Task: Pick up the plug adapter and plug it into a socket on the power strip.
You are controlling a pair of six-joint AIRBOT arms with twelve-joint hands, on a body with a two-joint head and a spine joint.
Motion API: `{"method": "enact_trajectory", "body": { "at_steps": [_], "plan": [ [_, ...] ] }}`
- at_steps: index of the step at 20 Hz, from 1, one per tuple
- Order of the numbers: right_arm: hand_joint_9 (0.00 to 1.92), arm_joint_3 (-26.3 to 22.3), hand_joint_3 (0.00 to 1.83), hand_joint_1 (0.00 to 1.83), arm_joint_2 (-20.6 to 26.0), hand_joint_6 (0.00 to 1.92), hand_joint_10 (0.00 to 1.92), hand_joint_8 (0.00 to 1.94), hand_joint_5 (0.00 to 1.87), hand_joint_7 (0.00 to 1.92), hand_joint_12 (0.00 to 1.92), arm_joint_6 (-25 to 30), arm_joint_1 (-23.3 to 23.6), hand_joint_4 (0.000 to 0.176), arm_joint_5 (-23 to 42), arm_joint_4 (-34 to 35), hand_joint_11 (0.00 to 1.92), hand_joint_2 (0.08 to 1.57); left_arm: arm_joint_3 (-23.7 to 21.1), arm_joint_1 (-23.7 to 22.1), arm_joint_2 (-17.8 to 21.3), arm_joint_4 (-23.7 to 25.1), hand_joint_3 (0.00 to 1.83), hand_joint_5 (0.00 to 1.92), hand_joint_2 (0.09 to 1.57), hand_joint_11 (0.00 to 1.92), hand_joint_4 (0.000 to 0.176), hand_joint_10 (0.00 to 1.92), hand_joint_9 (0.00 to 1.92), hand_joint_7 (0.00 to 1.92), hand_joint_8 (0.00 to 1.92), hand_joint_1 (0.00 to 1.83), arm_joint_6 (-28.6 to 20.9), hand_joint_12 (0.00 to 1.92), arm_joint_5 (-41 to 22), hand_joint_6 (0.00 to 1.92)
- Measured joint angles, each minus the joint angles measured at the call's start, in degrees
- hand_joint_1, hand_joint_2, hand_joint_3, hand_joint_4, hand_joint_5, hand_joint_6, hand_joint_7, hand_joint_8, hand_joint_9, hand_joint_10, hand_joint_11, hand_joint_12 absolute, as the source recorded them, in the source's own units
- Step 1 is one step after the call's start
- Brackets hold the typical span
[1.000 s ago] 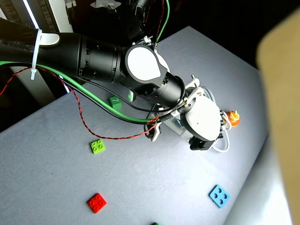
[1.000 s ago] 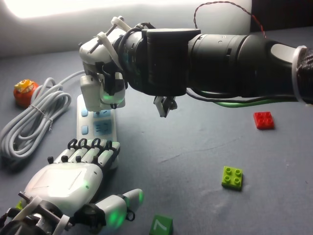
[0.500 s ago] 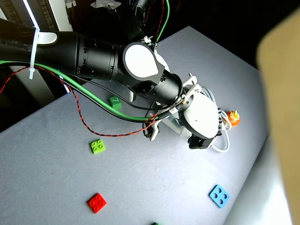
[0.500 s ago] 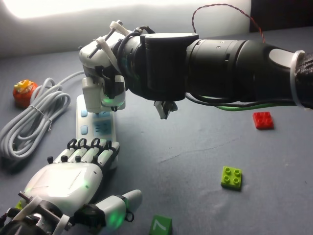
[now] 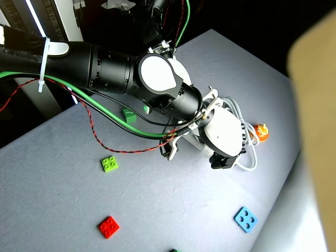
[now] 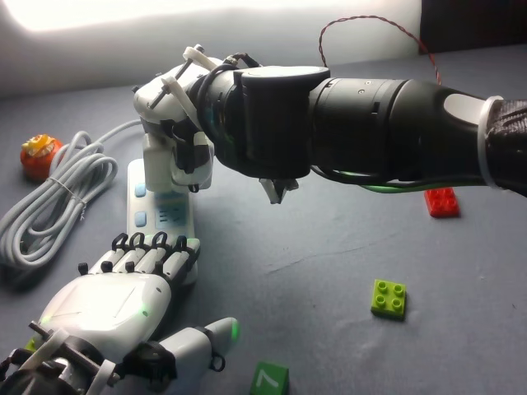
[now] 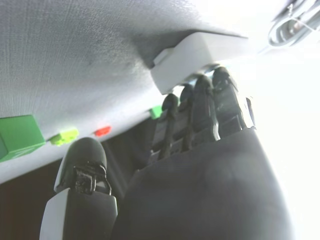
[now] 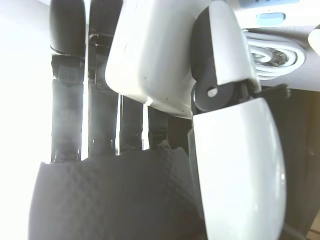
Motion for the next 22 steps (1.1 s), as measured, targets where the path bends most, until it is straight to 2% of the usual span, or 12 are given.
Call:
{"method": "enact_trajectory", "body": {
  "at_steps": [7, 11, 12, 22],
  "plan": [
    [1.26, -0.07, 0.0, 1.23, 0.0, 1.12, 0.0, 0.8, 0.91, 1.09, 0.88, -0.07, 0.35, 0.0, -0.2, 0.07, 0.88, 1.11, -0.04, -0.02, 0.0, 0.02, 0.0, 0.08, 1.29, 0.0, 0.0, 0.0, 0.0, 0.03, 0.0, 0.01, 0.0, 0.0, -0.02, 0.0],
    [1.27, -0.07, 0.0, 1.23, 0.02, 1.12, 0.0, 0.74, 0.91, 1.12, 0.87, -0.2, 0.42, 0.0, -0.31, 0.26, 0.92, 1.11, -0.04, -0.02, 0.0, 0.0, 0.0, 0.07, 1.29, 0.01, 0.0, 0.0, 0.01, 0.03, 0.0, 0.0, -0.02, 0.0, 0.0, 0.0],
    [1.28, -0.07, 0.0, 1.23, 0.02, 1.11, 0.01, 0.74, 0.92, 1.12, 0.88, -0.22, 0.42, 0.0, -0.31, 0.26, 0.92, 1.1, -0.04, -0.02, 0.02, 0.0, 0.0, 0.08, 1.29, 0.0, 0.0, 0.0, 0.0, 0.03, 0.0, 0.05, 0.0, 0.0, 0.0, 0.0],
    [1.27, -0.09, 0.0, 1.23, 0.2, 1.12, 0.01, 0.76, 0.92, 1.1, 0.91, -0.48, 0.42, 0.0, 0.15, 0.44, 0.91, 1.11, -0.02, -0.31, 0.07, -0.5, 0.0, 0.06, 1.29, 0.0, 0.0, 0.0, 0.0, 0.01, 0.0, 0.02, 0.0, 0.0, 0.22, 0.0]
  ]
}}
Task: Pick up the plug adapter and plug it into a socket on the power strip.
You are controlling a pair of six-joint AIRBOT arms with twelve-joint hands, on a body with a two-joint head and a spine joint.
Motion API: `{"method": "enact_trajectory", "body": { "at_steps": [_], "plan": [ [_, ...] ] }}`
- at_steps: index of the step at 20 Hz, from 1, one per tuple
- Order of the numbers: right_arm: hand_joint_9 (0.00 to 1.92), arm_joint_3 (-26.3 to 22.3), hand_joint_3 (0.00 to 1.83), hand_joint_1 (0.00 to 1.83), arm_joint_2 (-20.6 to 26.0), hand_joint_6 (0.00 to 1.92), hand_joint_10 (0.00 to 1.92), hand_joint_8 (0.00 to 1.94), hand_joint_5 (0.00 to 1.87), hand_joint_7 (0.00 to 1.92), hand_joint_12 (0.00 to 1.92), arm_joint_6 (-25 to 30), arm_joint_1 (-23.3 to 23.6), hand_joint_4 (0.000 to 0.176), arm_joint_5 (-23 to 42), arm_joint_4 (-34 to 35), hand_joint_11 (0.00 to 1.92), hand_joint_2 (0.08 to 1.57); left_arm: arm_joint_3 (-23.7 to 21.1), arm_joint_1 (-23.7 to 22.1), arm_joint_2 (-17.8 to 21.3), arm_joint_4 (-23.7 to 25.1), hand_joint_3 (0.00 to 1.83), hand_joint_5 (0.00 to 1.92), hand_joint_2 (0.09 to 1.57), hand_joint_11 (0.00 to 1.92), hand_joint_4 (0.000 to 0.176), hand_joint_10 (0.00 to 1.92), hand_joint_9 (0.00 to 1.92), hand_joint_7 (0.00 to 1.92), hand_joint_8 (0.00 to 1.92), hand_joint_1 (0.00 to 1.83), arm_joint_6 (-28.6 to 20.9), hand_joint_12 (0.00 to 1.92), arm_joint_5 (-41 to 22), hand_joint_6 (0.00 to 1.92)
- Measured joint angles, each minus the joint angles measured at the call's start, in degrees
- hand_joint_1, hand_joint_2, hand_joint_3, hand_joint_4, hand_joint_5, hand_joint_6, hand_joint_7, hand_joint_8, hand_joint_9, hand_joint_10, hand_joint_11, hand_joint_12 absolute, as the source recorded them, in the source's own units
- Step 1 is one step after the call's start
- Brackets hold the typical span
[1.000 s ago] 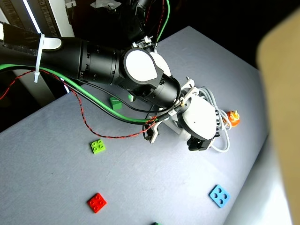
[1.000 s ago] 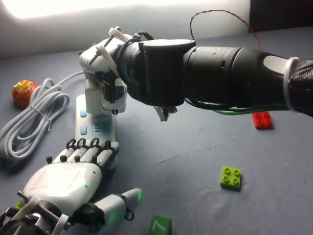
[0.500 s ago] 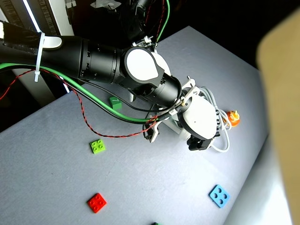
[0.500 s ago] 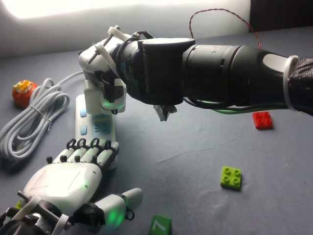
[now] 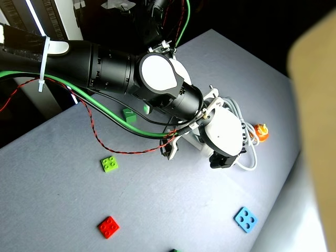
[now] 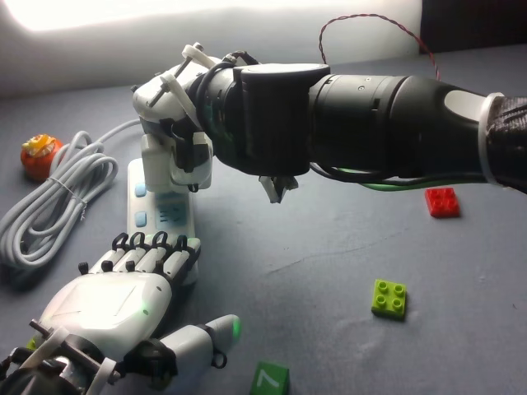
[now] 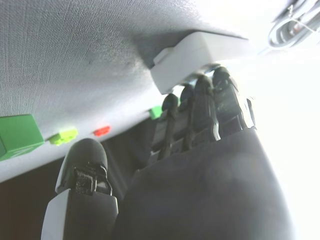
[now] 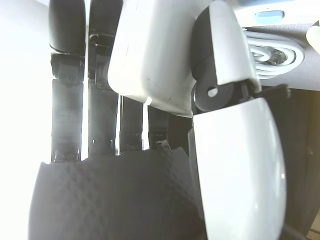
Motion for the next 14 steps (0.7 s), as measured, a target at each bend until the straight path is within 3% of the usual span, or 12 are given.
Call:
{"method": "enact_trajectory", "body": {
  "at_steps": [12, 14],
  "plan": [
    [1.28, -0.26, 0.0, 1.23, 0.42, 1.11, 0.0, 0.74, 0.92, 1.12, 0.91, -0.07, -0.09, 0.0, 0.44, 0.0, 0.9, 1.1, 0.04, -0.07, 0.0, -0.02, 0.0, 0.05, 1.29, 0.0, 0.0, 0.0, 0.0, 0.02, 0.0, 0.01, -0.02, 0.0, 0.07, 0.0],
    [1.26, -0.26, 0.0, 1.22, 0.42, 1.16, 0.0, 0.84, 0.88, 1.07, 0.92, -0.07, -0.24, 0.0, 0.5, -0.04, 0.87, 1.12, 0.04, -0.07, 0.0, -0.04, 0.0, 0.08, 1.28, 0.01, 0.0, 0.01, 0.02, 0.04, 0.01, 0.03, -0.02, 0.01, 0.07, 0.01]
  ]
}}
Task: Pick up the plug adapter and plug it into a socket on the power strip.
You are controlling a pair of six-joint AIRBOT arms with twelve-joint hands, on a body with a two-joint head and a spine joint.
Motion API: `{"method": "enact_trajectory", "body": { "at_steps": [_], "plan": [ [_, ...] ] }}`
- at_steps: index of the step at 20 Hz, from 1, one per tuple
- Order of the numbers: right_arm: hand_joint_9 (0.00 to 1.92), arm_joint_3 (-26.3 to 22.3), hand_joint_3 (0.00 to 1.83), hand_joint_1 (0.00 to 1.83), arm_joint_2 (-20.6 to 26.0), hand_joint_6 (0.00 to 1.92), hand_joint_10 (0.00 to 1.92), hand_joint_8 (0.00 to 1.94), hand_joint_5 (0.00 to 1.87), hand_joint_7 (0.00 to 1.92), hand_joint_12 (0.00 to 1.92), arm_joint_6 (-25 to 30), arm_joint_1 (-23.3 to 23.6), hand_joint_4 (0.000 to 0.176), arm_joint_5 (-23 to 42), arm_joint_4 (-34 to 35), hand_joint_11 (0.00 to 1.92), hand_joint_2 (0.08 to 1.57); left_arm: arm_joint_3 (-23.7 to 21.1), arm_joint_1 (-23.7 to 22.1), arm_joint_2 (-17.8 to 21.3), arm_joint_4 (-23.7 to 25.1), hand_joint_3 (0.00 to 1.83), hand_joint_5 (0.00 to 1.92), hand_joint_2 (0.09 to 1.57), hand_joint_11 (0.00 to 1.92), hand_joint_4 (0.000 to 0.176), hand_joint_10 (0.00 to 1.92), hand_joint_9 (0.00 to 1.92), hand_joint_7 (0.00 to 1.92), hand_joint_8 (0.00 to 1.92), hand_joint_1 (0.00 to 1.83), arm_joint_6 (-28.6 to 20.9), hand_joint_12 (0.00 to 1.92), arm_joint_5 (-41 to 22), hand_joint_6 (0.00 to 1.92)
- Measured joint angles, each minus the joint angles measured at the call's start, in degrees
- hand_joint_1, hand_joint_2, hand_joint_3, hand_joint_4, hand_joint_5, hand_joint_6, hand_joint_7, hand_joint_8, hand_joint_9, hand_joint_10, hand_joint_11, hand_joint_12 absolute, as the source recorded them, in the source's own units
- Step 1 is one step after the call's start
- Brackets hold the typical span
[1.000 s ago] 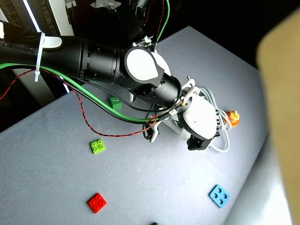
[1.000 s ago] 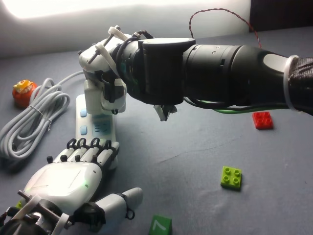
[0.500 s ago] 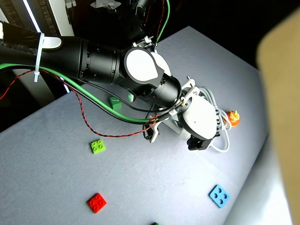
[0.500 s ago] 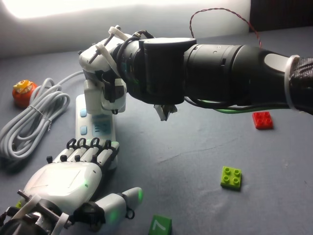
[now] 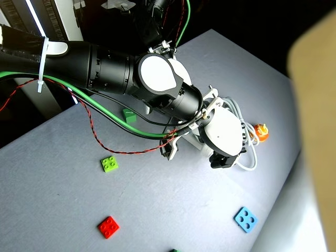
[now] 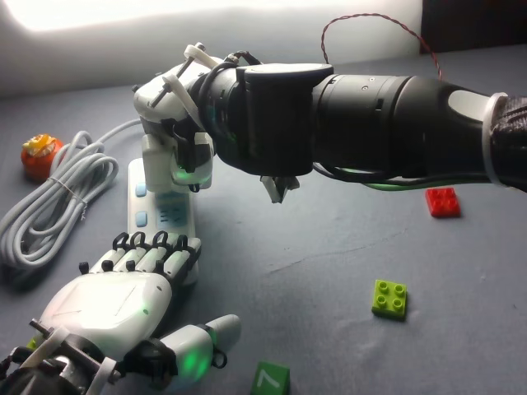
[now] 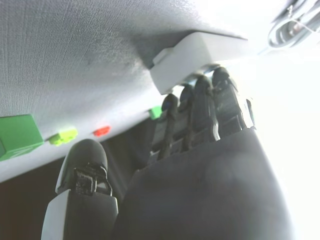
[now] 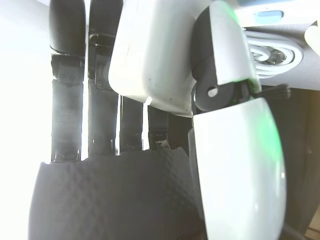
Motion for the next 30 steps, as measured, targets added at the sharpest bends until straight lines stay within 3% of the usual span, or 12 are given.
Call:
{"method": "enact_trajectory", "body": {
  "at_steps": [2, 3, 4, 6, 7, 9, 18, 24, 30],
  "plan": [
    [1.23, 0.0, 0.0, 1.21, 0.22, 1.21, 0.0, 0.95, 0.83, 1.02, 0.93, 0.02, 0.0, 0.0, 0.35, 0.04, 0.84, 1.15, 0.0, 0.0, 0.0, 0.02, 0.0, 0.07, 1.28, 0.0, 0.0, 0.0, 0.0, 0.02, 0.0, 0.05, 0.0, 0.0, -0.02, 0.0],
    [1.2, 0.0, 0.0, 1.14, 0.22, 1.18, 0.01, 0.51, 0.84, 0.99, 0.96, 0.02, 0.0, 0.0, 0.39, 0.02, 0.81, 1.17, 0.0, 0.0, 0.0, 0.02, 0.0, 0.07, 1.28, 0.01, 0.0, 0.0, 0.01, 0.03, 0.0, 0.02, 0.0, 0.01, -0.02, 0.0],
    [1.18, 0.0, 0.0, 1.12, 0.24, 1.19, 0.0, 0.26, 0.84, 1.04, 0.97, 0.0, 0.0, 0.0, 0.39, 0.02, 0.8, 1.18, 0.0, 0.0, 0.0, 0.02, 0.0, 0.08, 1.28, 0.01, 0.0, 0.0, 0.01, 0.03, 0.0, 0.02, 0.0, 0.01, -0.02, 0.0],
    [1.11, 0.0, 0.0, 1.11, 0.24, 1.21, 0.0, 0.07, 0.82, 1.04, 0.96, 0.02, 0.0, 0.0, 0.39, 0.07, 0.75, 1.19, 0.0, 0.0, 0.0, 0.0, 0.0, 0.05, 1.29, 0.0, 0.0, 0.0, 0.0, 0.01, 0.0, 0.0, 0.0, 0.0, -0.02, 0.0],
    [1.09, 0.0, 0.0, 1.06, 0.24, 0.64, 0.01, 0.04, 0.72, 1.03, 0.96, 0.02, 0.0, 0.0, 0.42, 0.07, 0.73, 1.13, 0.0, 0.0, 0.0, 0.0, 0.0, 0.05, 1.29, 0.0, 0.0, 0.0, 0.0, 0.01, 0.0, 0.0, 0.0, 0.0, 0.0, 0.0],
    [1.02, -0.28, 0.0, 1.02, 0.42, 0.09, 0.0, 0.0, 0.77, 0.96, 0.99, 0.15, -0.07, 0.0, 0.5, 1.27, 0.63, 1.08, 0.0, 0.0, 0.0, 0.0, 0.0, 0.06, 1.29, 0.0, 0.0, 0.0, 0.0, 0.02, 0.01, 0.01, 0.02, 0.0, -0.02, 0.01],
    [0.66, -3.06, 0.0, 0.81, 3.52, 0.0, 0.0, 0.0, 0.55, 0.66, 1.14, 0.35, -0.37, 0.0, 1.97, 1.18, 0.22, 1.08, 0.0, 0.0, 0.07, 0.0, 0.0, 0.06, 1.29, 0.0, 0.0, 0.0, 0.0, 0.02, 0.0, 0.01, 0.0, 0.0, 0.09, 0.0],
    [0.53, -10.4, 0.0, 0.75, 10.23, 0.0, 0.0, 0.0, 0.44, 0.54, 1.2, 0.9, 1.14, 0.0, 2.89, 1.36, 0.06, 1.08, 0.0, -0.68, 0.48, -0.42, 0.0, 0.05, 1.3, 0.0, 0.0, 0.0, 0.0, 0.01, 0.0, 0.0, -0.02, 0.0, 0.79, 0.0],
    [0.43, -17.97, 0.0, 0.69, 19.58, 0.0, 0.0, 0.0, 0.34, 0.43, 1.19, 0.39, 4.33, 0.0, 5.14, 1.18, 0.0, 1.08, -0.74, -3.04, 3.78, -2.08, 0.0, 0.05, 1.29, 0.0, 0.0, 0.0, 0.0, 0.01, 0.0, 0.01, 0.63, 0.0, 4.46, 0.0]
  ]
}}
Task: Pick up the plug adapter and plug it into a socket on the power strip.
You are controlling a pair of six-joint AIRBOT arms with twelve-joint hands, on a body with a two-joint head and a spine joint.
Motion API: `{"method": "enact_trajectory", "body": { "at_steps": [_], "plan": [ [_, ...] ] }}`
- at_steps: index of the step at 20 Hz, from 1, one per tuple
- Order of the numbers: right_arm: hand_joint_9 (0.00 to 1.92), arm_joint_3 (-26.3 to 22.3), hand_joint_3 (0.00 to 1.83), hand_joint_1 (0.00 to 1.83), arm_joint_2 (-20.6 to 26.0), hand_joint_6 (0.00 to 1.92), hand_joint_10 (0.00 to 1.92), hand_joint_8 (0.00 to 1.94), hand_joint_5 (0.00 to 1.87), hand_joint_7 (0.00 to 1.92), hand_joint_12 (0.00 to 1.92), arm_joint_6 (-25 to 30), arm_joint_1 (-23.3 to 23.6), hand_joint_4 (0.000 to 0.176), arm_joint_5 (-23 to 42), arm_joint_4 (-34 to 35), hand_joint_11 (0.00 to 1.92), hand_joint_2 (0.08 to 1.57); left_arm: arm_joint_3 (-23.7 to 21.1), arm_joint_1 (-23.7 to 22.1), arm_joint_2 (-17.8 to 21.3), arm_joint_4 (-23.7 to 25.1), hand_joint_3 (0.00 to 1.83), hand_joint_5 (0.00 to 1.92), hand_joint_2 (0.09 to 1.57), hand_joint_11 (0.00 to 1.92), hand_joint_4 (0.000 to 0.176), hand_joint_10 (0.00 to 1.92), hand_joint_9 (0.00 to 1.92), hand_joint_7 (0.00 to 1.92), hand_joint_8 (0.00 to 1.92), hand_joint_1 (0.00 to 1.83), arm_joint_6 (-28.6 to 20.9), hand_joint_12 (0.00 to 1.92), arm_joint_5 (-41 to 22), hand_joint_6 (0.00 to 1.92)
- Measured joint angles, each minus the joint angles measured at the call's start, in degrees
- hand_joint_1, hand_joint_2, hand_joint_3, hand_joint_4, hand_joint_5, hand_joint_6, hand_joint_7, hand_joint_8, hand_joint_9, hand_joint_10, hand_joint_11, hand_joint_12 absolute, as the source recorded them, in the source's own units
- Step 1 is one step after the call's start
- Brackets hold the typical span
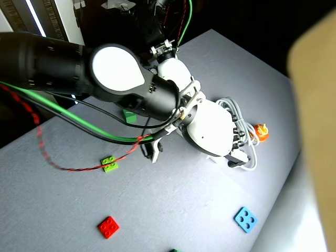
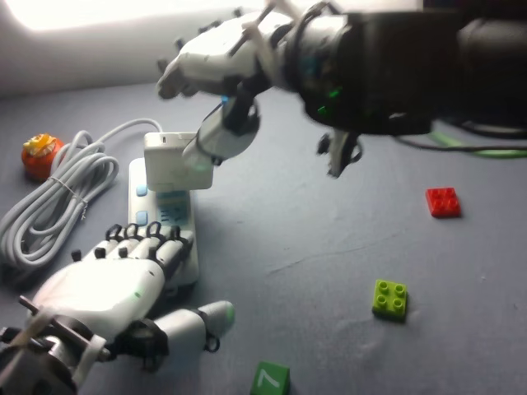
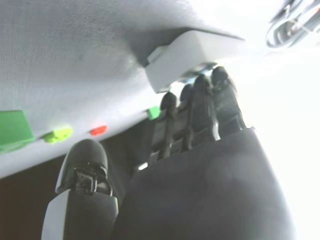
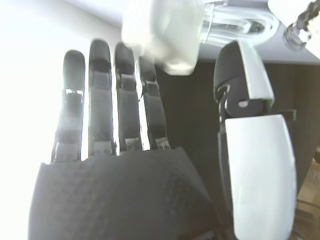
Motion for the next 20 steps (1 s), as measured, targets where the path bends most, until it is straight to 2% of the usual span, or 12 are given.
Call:
{"method": "enact_trajectory", "body": {
  "at_steps": [5, 6, 9, 11, 13, 14, 15, 16, 17, 18, 19, 20],
  "plan": [
    [0.35, -9.55, 0.0, 0.68, 11.69, 0.0, 0.0, 0.0, 0.27, 0.33, 1.09, -1.9, -0.13, 0.0, 3.48, -0.15, 0.0, 1.05, -1.27, -3.41, 4.04, 0.17, 0.0, 0.04, 1.29, 0.0, 0.0, 0.0, 0.01, 0.01, 0.0, 0.0, 1.07, 0.0, 2.89, 0.0],
    [0.32, -11.67, 0.0, 0.62, 14.56, 0.0, 0.0, 0.0, 0.25, 0.32, 1.01, -2.05, -0.11, 0.0, 4.9, -0.55, 0.0, 1.05, -1.49, -4.37, 4.87, 0.13, 0.0, 0.07, 1.28, 0.0, 0.0, 0.01, 0.09, 0.09, 0.02, 0.01, 1.09, 0.17, 4.22, 0.0],
    [0.37, -16.87, 0.0, 0.63, 20.55, 0.01, 0.02, 0.01, 0.31, 0.36, 1.03, -2.1, -0.11, 0.0, 5.99, -0.46, 0.0, 0.99, -1.92, -6.16, 6.91, 0.46, 0.0, 0.09, 1.28, 0.0, 0.0, 0.01, 0.14, 0.15, 0.01, 0.01, 1.22, 0.23, 6.82, 0.0],
    [0.49, -19.67, 0.0, 0.44, 24.5, 0.02, 0.04, 0.03, 0.36, 0.46, 1.05, -2.12, 0.07, 0.0, 7.61, -0.55, 0.05, 1.02, -3.21, -6.25, 8.63, 0.63, 0.0, 0.33, 1.24, 0.0, 0.0, 0.06, 0.38, 0.44, 0.03, 0.07, -0.04, 0.73, 8.46, 0.03],
    [0.56, -21.51, 0.0, 0.42, 27.23, 0.02, 0.08, 0.05, 0.39, 0.53, 1.11, -2.08, 0.26, 0.0, 8.17, -0.52, 0.11, 1.03, -4.02, -6.25, 10.21, 0.44, 0.0, 0.44, 1.23, 0.0, 0.0, 0.08, 0.43, 0.52, 0.05, 0.16, -0.61, 0.83, 9.81, 0.05],
    [0.51, -22.18, 0.0, 0.43, 28.24, 0.05, 0.41, 0.28, 0.44, 0.51, 1.21, -1.66, 0.24, 0.0, 8.57, -0.5, 0.13, 1.04, -4.57, -6.25, 11.08, 0.48, 0.0, 0.15, 1.23, 0.0, 0.0, 0.76, 0.18, 0.26, 0.7, 0.28, -0.9, 0.87, 10.21, 0.97],
    [0.37, -22.6, 0.0, 0.42, 29.18, 0.15, 0.95, 0.87, 0.46, 0.32, 1.37, -0.55, 0.24, 0.0, 9.25, -0.52, 0.15, 1.05, -5.14, -6.27, 11.93, 0.46, 0.0, 0.03, 1.21, 0.0, 0.0, 1.5, 0.03, 0.07, 1.43, 0.31, -1.38, 1.55, 10.36, 1.63],
    [0.27, -22.84, 0.0, 0.42, 29.97, 0.66, 1.32, 1.27, 0.28, 0.18, 1.54, 0.22, 0.11, 0.0, 10.03, -0.55, 0.14, 1.05, -5.62, -6.43, 12.68, 0.42, 0.0, 0.0, 1.19, 0.0, 0.0, 1.84, 0.01, 0.01, 1.81, 0.37, -1.68, 1.85, 10.58, 1.84],
    [0.16, -23.26, 0.0, 0.4, 30.84, 1.21, 1.67, 1.61, 0.11, 0.09, 1.8, 0.39, -0.04, 0.0, 10.73, -0.68, 0.1, 1.05, -6.21, -6.97, 13.66, 0.04, 0.0, 0.01, 1.17, 0.04, 0.0, 1.9, 0.07, 0.05, 1.9, 0.48, -1.92, 1.91, 10.99, 1.9],
    [0.16, -23.5, 0.0, 0.4, 31.28, 1.21, 1.67, 1.61, 0.11, 0.09, 1.8, 0.2, -0.17, 0.0, 10.91, -0.68, 0.1, 1.05, -6.43, -7.48, 14.16, 0.07, 0.0, 0.01, 1.17, 0.04, 0.0, 1.9, 0.07, 0.05, 1.9, 0.48, -2.01, 1.91, 11.04, 1.9],
    [0.08, -23.96, 0.0, 0.35, 31.67, 1.72, 1.91, 1.92, 0.0, 0.01, 1.92, -0.72, -0.46, 0.0, 10.99, -0.72, 0.04, 1.06, -6.43, -8.79, 14.84, 0.39, 0.0, 0.07, 1.17, 0.17, 0.0, 1.92, 0.12, 0.08, 1.92, 0.59, -2.12, 1.92, 10.99, 1.92],
    [0.06, -24.13, 0.0, 0.32, 31.89, 1.88, 1.92, 1.94, 0.0, 0.0, 1.92, -1.25, -0.55, 0.0, 11.08, -0.7, 0.04, 1.07, -6.43, -9.79, 15.13, 0.37, 0.0, 0.09, 1.19, 0.18, 0.0, 1.92, 0.11, 0.08, 1.92, 0.55, -2.12, 1.92, 10.93, 1.92]
  ]
}}
